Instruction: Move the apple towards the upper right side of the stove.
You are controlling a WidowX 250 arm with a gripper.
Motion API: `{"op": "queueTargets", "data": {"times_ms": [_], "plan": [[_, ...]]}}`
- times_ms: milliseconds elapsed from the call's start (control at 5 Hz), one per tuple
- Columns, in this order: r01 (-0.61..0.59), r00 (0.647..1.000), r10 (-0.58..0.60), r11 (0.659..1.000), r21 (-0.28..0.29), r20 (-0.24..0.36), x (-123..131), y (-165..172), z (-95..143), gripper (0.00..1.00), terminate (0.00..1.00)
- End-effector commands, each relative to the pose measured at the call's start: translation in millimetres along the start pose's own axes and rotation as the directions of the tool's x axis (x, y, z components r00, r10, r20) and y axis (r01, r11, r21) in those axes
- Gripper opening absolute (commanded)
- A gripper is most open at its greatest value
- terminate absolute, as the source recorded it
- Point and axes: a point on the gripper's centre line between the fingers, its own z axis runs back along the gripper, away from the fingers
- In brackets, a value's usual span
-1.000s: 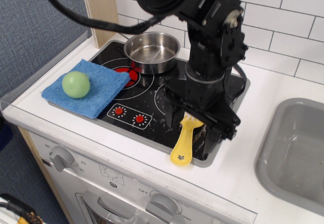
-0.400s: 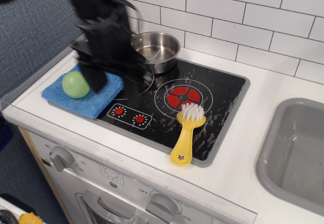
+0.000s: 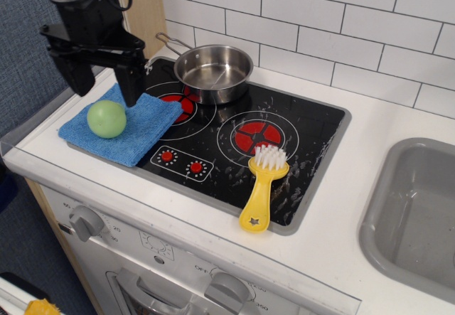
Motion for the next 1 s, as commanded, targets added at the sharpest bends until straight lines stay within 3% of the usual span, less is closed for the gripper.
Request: {"op": "queueTargets", "data": {"times_ms": [0, 600, 800], "plan": [[-0.096, 0.995, 0.097, 0.995, 0.036, -0.009, 11, 28, -21, 1.00, 0.00], [-0.127, 0.987, 0.131, 0.990, 0.054, -0.091, 12, 30, -52, 1.00, 0.00], [-0.113, 0.990, 0.117, 0.992, 0.053, -0.074, 11, 25, -48, 0.00, 0.00]]}}
